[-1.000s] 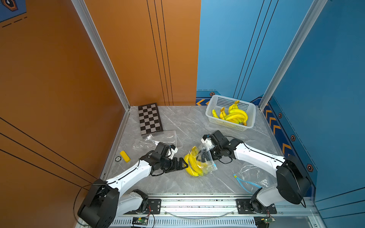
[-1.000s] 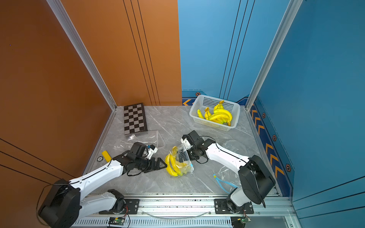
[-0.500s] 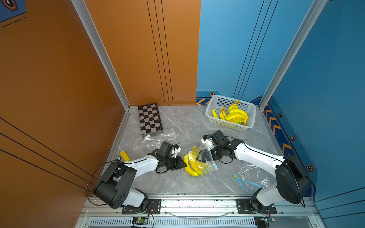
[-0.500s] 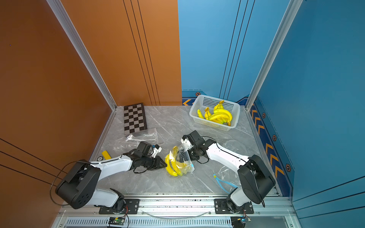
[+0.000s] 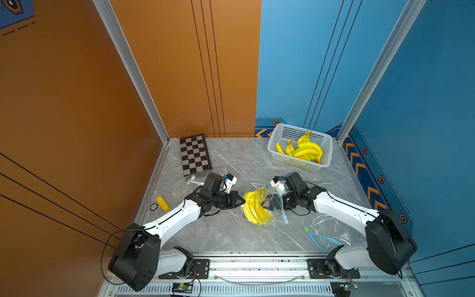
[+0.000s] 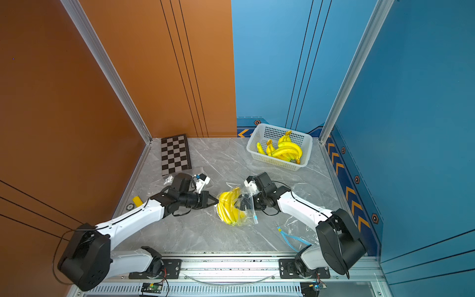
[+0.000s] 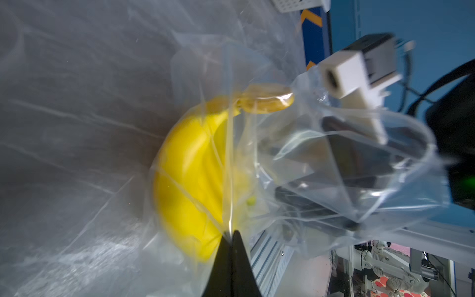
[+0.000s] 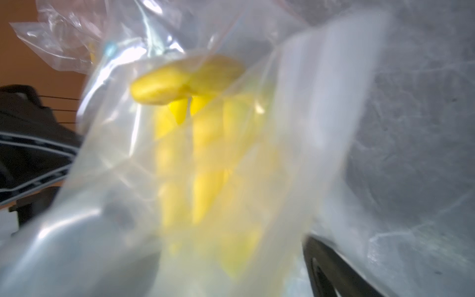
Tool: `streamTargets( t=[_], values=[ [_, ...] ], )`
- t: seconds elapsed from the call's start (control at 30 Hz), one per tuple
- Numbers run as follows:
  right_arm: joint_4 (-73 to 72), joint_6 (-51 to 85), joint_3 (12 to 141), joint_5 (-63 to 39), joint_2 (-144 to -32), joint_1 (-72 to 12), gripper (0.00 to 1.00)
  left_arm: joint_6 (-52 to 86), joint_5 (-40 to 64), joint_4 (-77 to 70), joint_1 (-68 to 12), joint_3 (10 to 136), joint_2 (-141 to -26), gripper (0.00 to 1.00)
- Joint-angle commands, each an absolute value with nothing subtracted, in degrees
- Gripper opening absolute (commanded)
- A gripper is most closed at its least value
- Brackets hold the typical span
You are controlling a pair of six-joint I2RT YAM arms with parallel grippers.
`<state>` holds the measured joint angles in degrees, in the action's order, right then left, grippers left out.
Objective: Open the zip-top bag and take out the banana
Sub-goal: Adjust the zipper food storage bag at the center of the board.
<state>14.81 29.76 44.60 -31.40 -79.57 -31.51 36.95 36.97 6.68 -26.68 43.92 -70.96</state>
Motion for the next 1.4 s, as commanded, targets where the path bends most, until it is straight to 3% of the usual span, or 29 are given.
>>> streamTargets(
  t=[0.0,0.07,0.17,0.27,0.4,0.5,0.6,0.67,0.83,1.0,1.1,1.2,1.27,1.37],
  values=[
    [4.3,35.5,40.4,-34.1,-77.0,-28.6,0.94,37.4,35.2,9.9,-26.4,53.0,-68.4,0.0],
    [-0.4,37.7,37.6,-35.2,-76.2,-27.0,1.0,37.7,35.4,12.2,-26.3,55.4,-68.5,0.0],
    [-6.3,39.1,35.3,-35.4,-75.1,-26.4,1.0,39.1,36.1,13.3,-26.5,58.3,-68.0,0.0],
    [-25.0,45.8,31.2,-36.2,-76.1,-26.8,1.0,38.6,37.1,16.1,-28.2,63.2,-70.4,0.0],
    [-49.5,54.7,29.5,-38.6,-85.7,-27.7,1.0,37.6,38.8,17.9,-28.7,65.8,-74.2,0.0],
    [-65.3,61.3,27.3,-37.7,-92.4,-27.5,1.0,36.8,37.3,18.9,-28.9,74.7,-76.6,0.0],
    [-73.1,64.9,28.2,-37.4,-95.9,-26.7,1.0,36.9,39.2,18.1,-27.8,83.3,-83.2,0.0],
    [-69.0,63.7,30.7,-37.9,-95.5,-26.3,1.0,37.8,39.3,16.5,-27.9,88.3,-86.3,0.0],
    [-28.2,46.5,39.4,-34.5,-88.9,-23.0,1.0,41.3,39.3,13.2,-27.0,99.3,-90.9,0.0],
    [-36.1,51.1,37.7,-35.2,-85.6,-15.1,1.0,42.3,41.7,8.5,-26.7,108.0,-102.6,0.0],
    [-23.4,46.2,43.7,-34.5,-85.1,-11.4,1.0,47.7,41.8,0.4,-27.0,115.2,-110.0,0.0],
    [0.7,38.1,51.6,-28.7,-86.0,-7.3,1.0,48.5,42.1,3.2,-27.1,128.2,-116.9,0.0],
    [-2.9,37.6,49.3,-31.0,-83.8,-5.1,1.0,48.6,43.2,6.0,-27.0,134.0,-119.6,0.0],
    [-15.6,39.7,44.4,-36.0,-79.2,-3.5,1.0,49.0,45.0,6.9,-27.8,133.1,-118.9,0.0]
  ],
)
